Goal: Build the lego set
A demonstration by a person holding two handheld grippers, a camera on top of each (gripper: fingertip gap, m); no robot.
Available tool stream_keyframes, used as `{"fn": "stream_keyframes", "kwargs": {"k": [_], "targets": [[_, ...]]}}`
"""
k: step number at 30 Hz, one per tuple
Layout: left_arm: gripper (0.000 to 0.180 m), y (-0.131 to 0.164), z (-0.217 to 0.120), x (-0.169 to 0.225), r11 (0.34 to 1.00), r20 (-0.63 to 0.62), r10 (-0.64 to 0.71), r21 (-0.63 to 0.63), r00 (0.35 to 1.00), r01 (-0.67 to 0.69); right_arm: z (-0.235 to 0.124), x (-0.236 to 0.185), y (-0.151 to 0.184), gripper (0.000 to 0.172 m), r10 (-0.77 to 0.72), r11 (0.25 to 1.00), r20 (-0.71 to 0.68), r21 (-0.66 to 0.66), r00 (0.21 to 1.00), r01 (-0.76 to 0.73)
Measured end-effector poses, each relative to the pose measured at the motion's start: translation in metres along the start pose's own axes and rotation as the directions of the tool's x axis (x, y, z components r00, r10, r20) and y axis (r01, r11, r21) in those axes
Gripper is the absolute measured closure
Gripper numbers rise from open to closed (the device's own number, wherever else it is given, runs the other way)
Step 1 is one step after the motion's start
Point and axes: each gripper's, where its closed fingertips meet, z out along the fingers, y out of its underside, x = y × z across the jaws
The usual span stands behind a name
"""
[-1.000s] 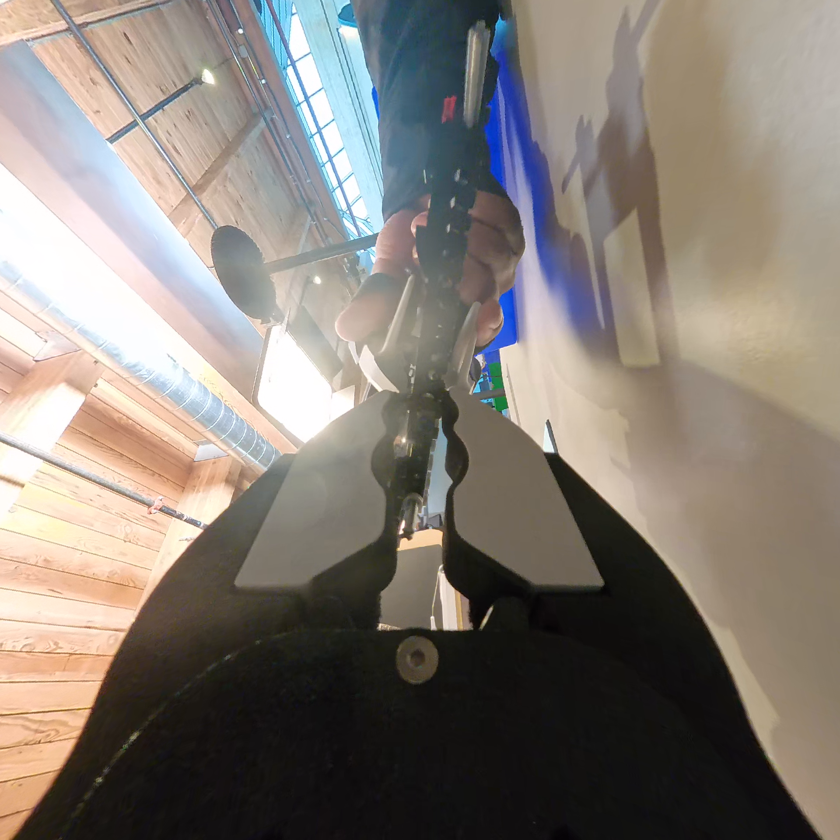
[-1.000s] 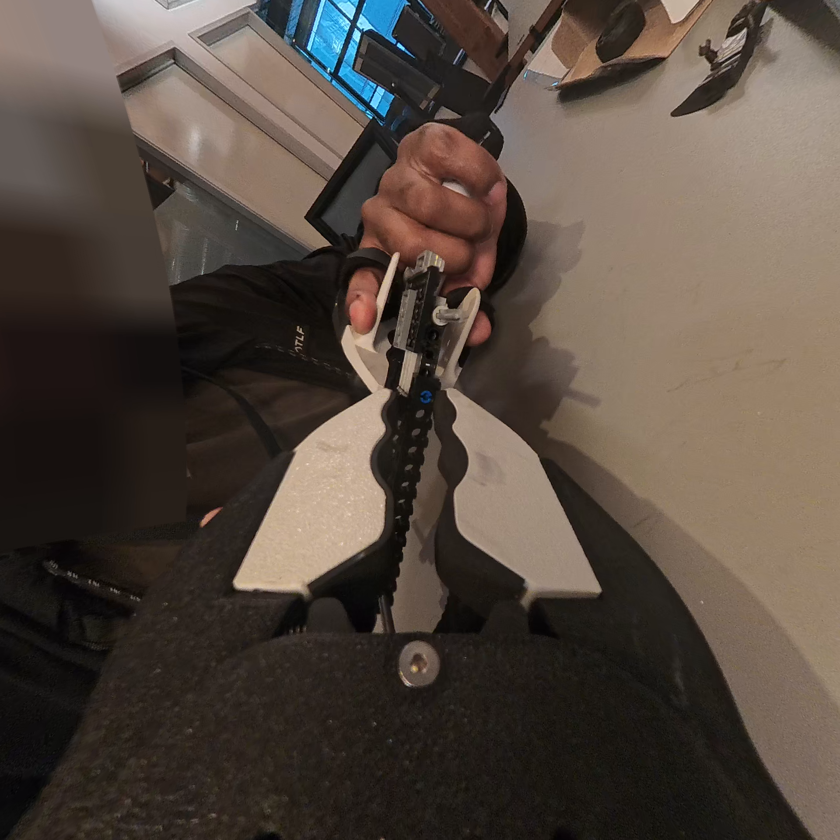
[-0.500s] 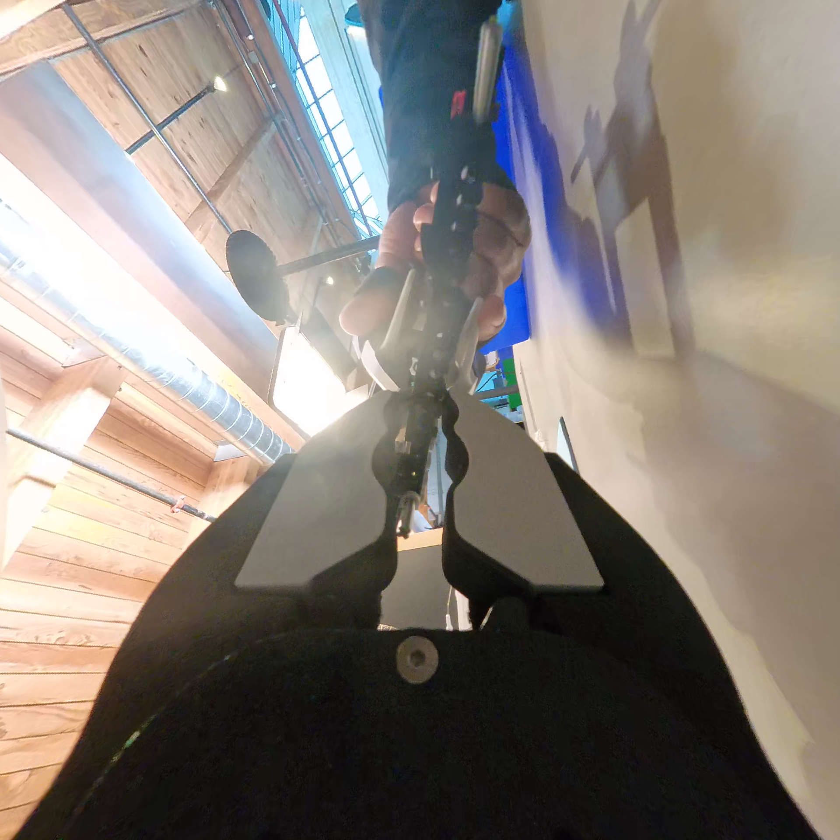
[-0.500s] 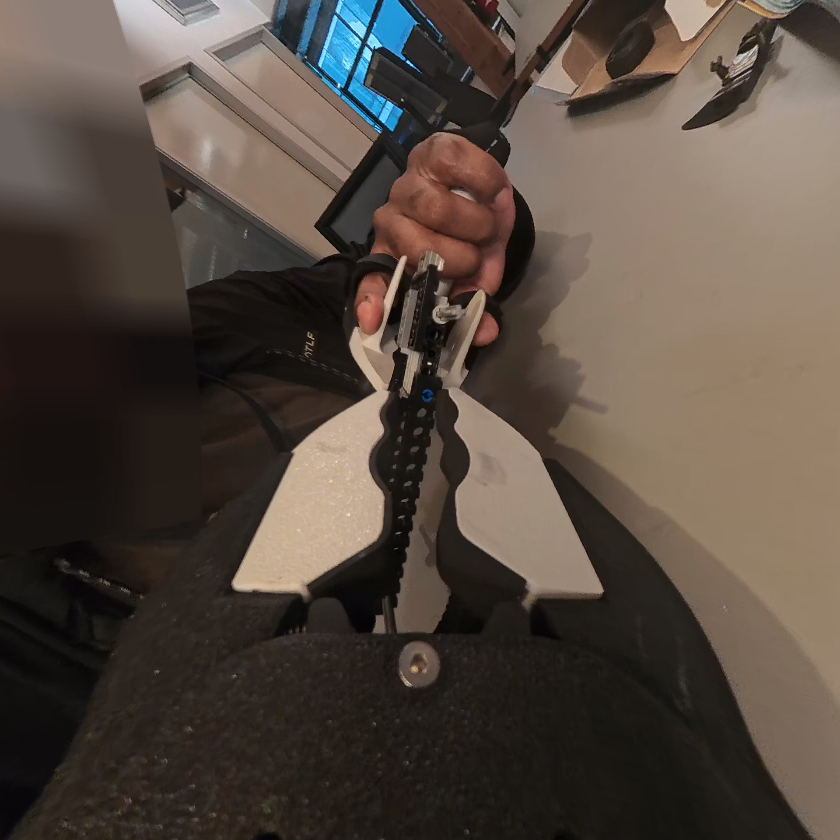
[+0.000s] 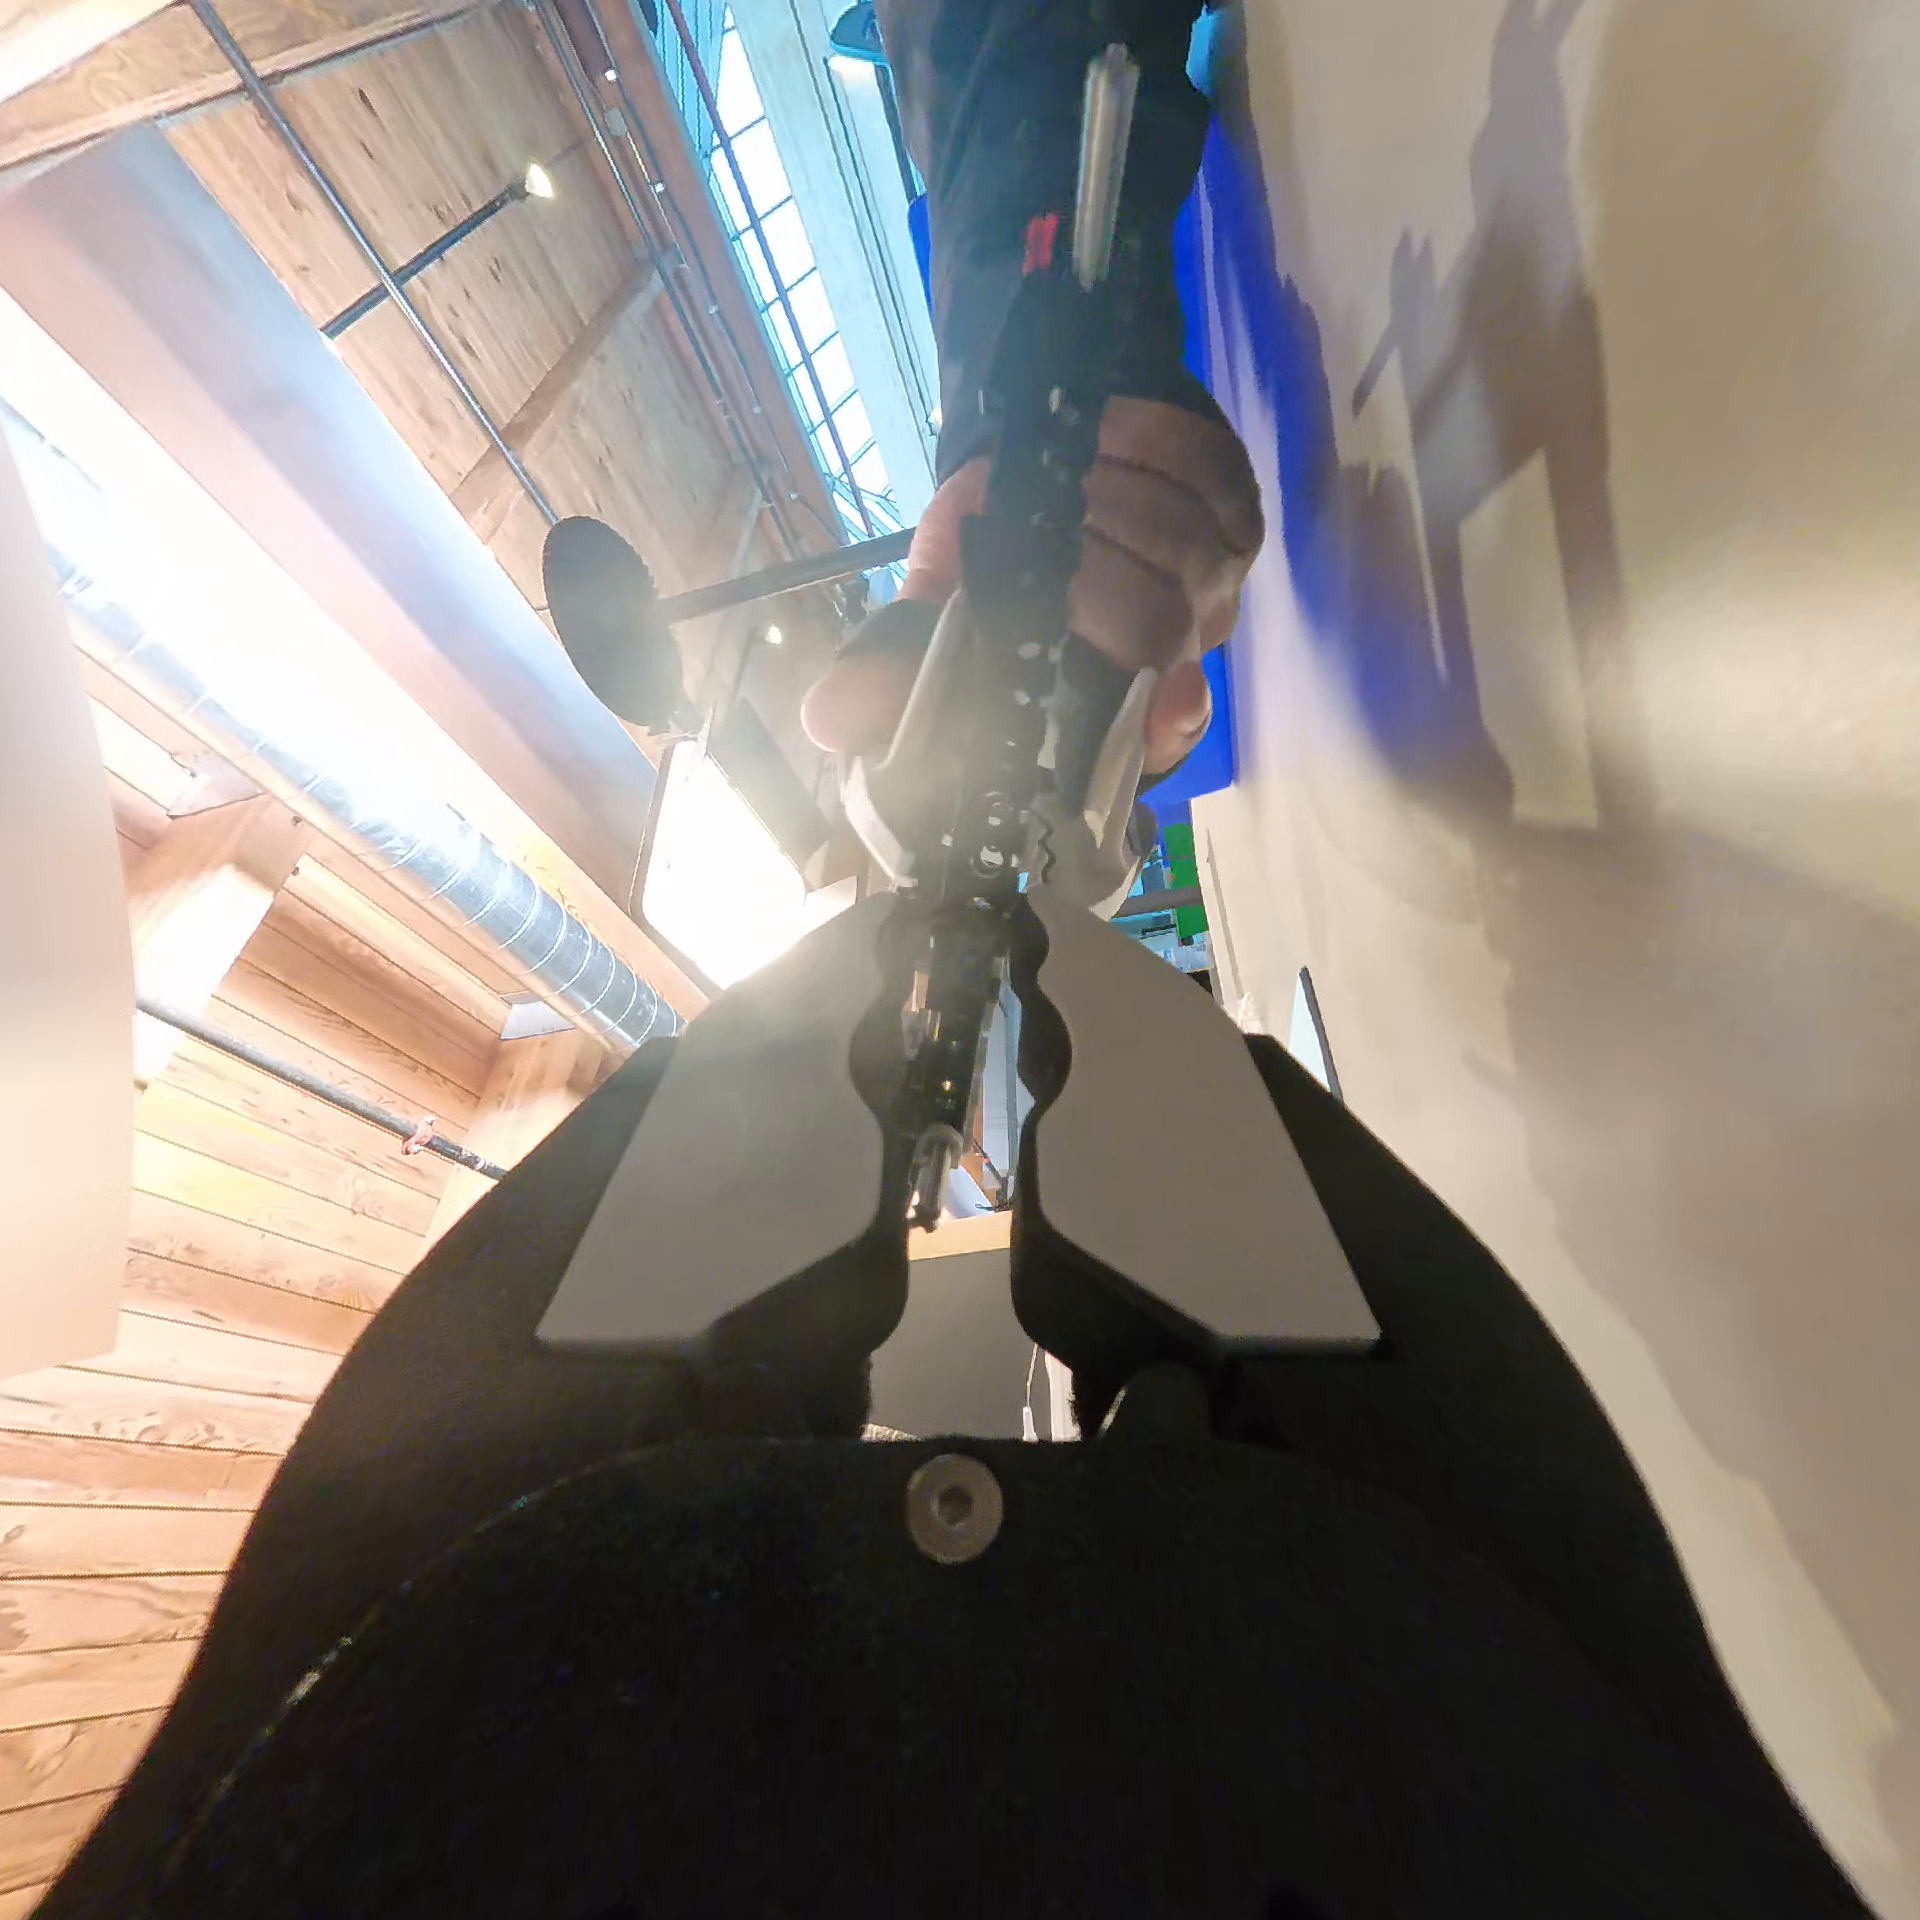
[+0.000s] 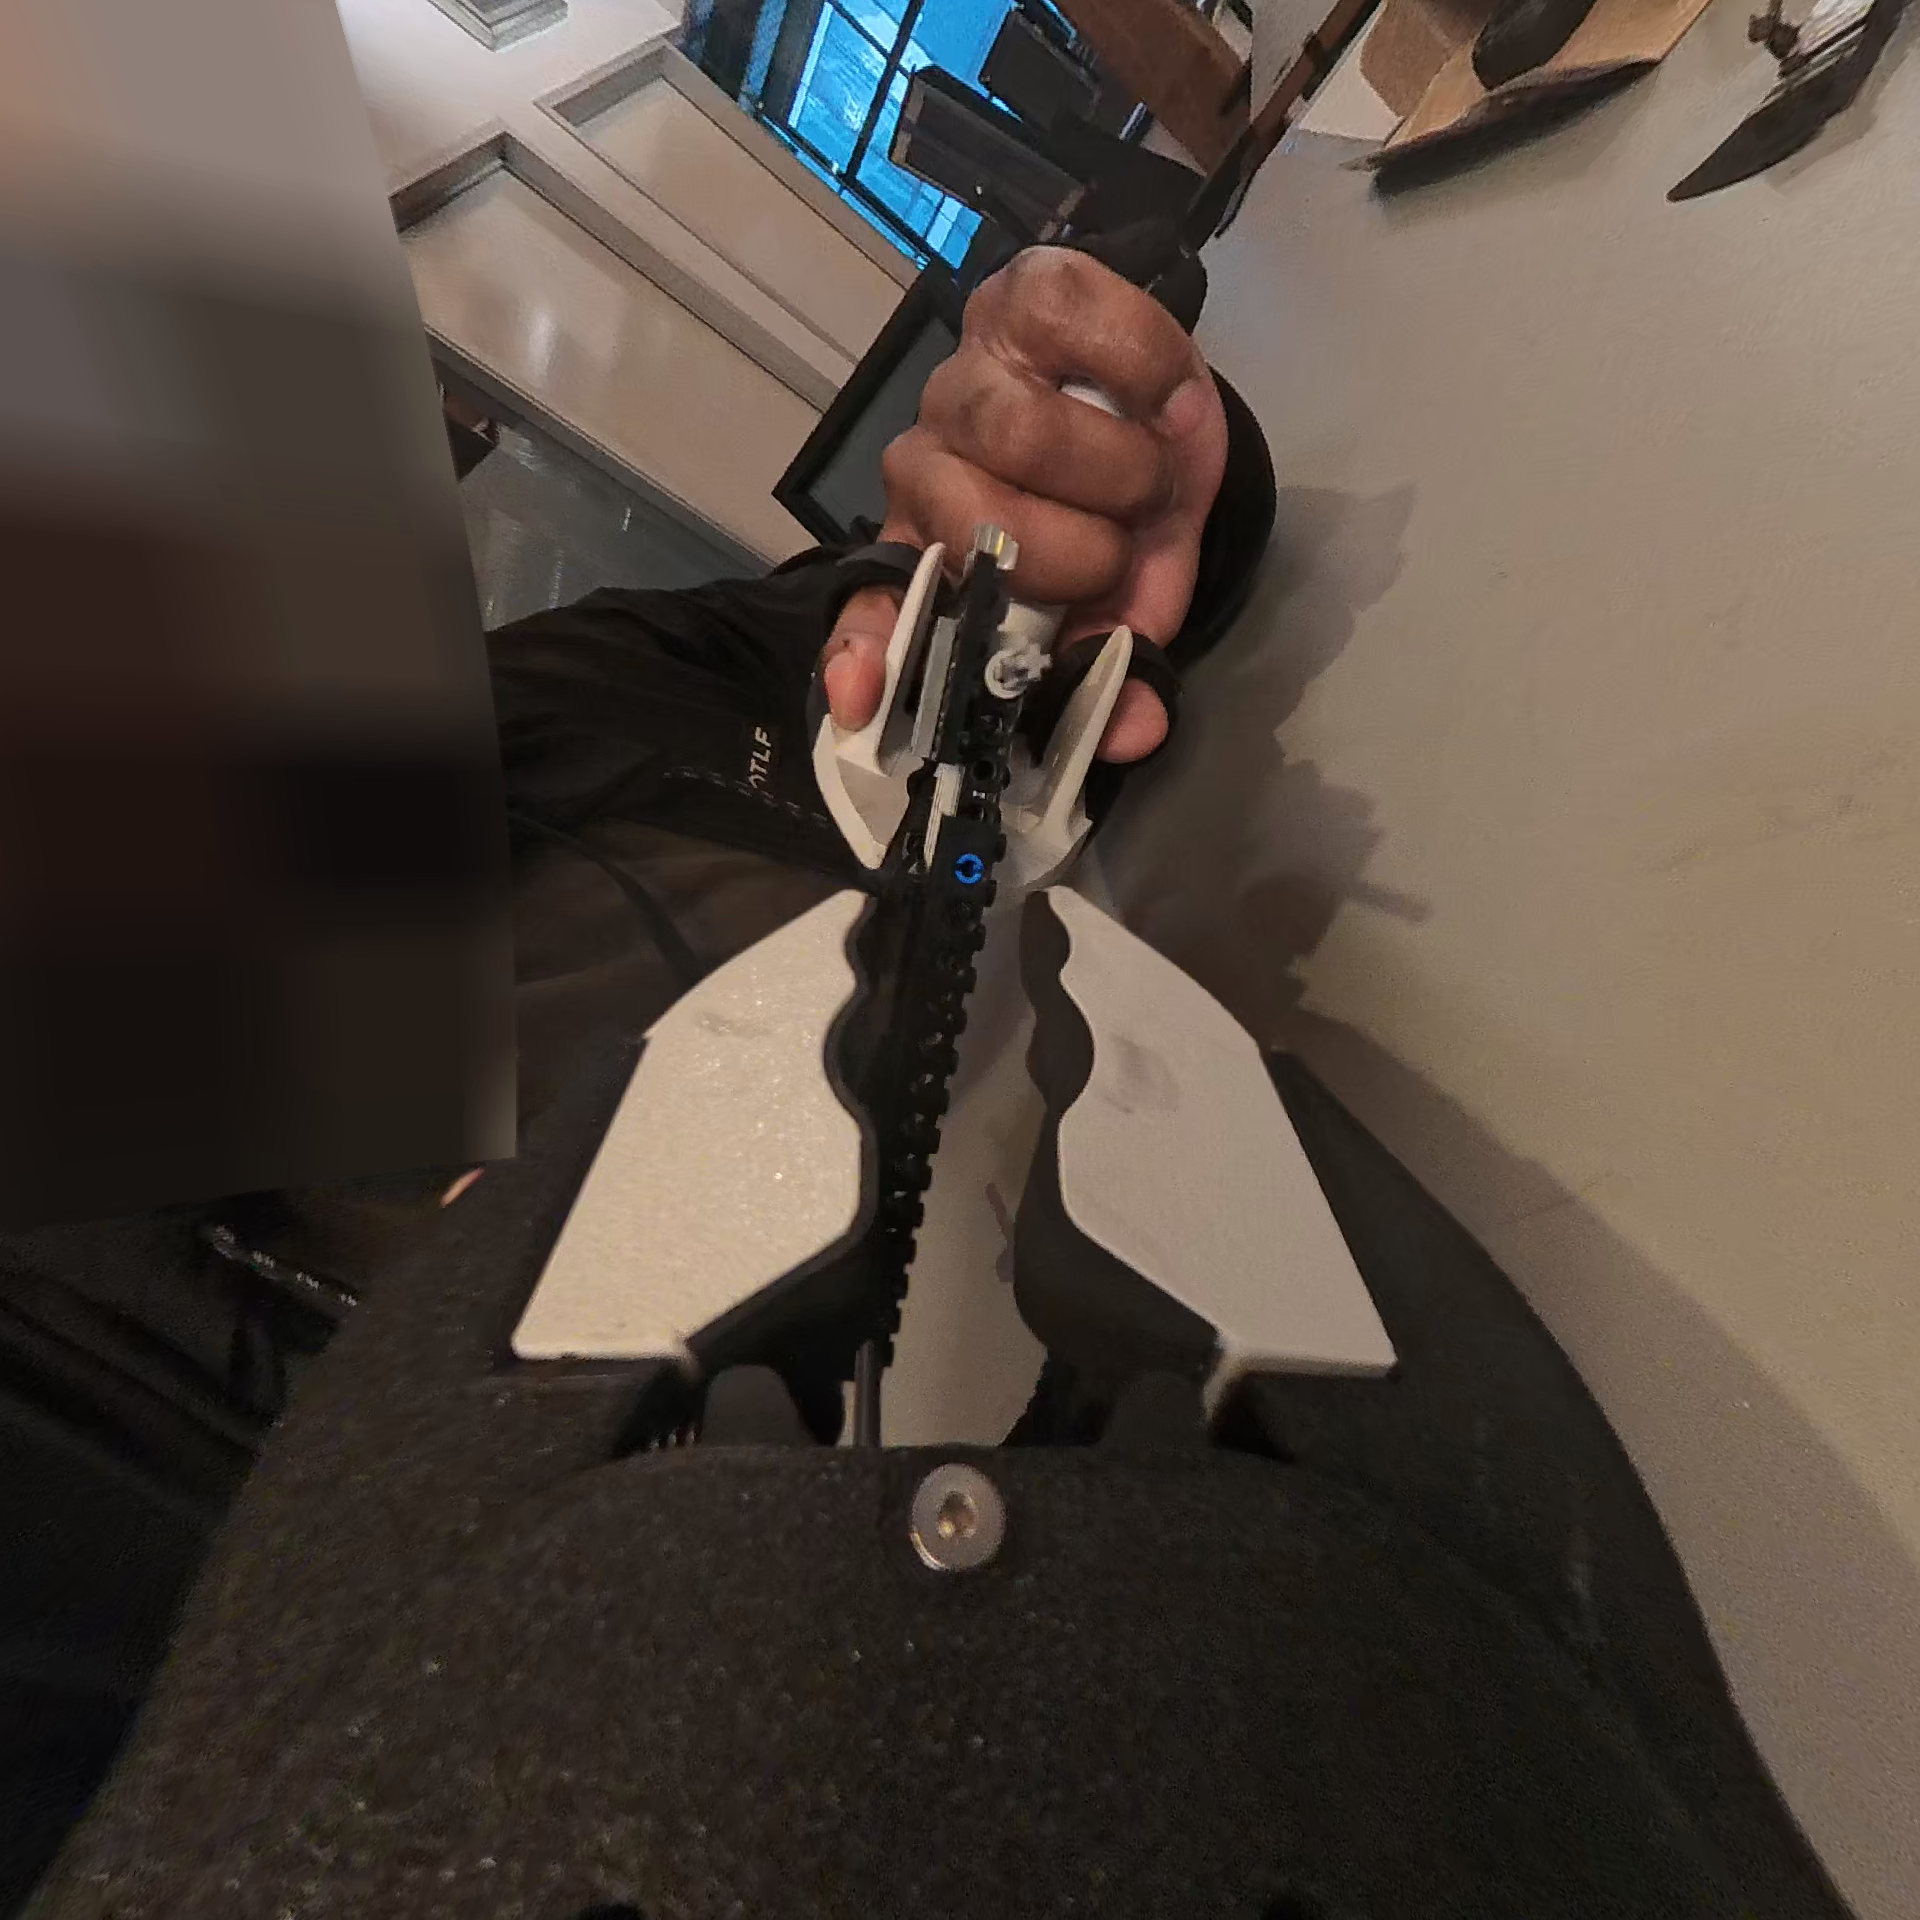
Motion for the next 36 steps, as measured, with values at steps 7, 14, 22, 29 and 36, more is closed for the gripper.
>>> {"fn": "stream_keyframes", "kwargs": {"k": [7, 14, 22, 29, 36], "targets": [[0.164, -0.004, -0.001, 0.000, 1.000, -0.015, 0.015, 0.013, 1.000, -0.015, 0.002, -0.002, 0.002, 0.154, -0.003, 1.000, 0.018, -0.004, 1.000, 0.003], [0.164, -0.006, 0.000, 0.001, 1.000, -0.037, 0.012, 0.009, 0.999, -0.011, 0.003, -0.004, 0.002, 0.147, 0.004, 1.000, 0.020, -0.004, 1.000, -0.004], [0.165, -0.009, -0.001, 0.001, 0.999, -0.046, 0.032, 0.022, 0.998, -0.031, 0.006, -0.003, 0.005, 0.149, 0.019, 1.000, 0.024, -0.013, 1.000, -0.018], [0.165, -0.012, -0.002, 0.000, 0.998, -0.049, 0.045, 0.039, 0.998, -0.043, 0.008, -0.002, 0.007, 0.154, 0.014, 1.000, 0.018, -0.023, 1.000, -0.014], [0.164, -0.011, -0.004, 0.002, 0.997, -0.059, 0.071, 0.044, 0.996, -0.069, 0.010, 0.000, 0.006, 0.154, -0.011, 1.000, -0.018, -0.015, 1.000, 0.011]]}}
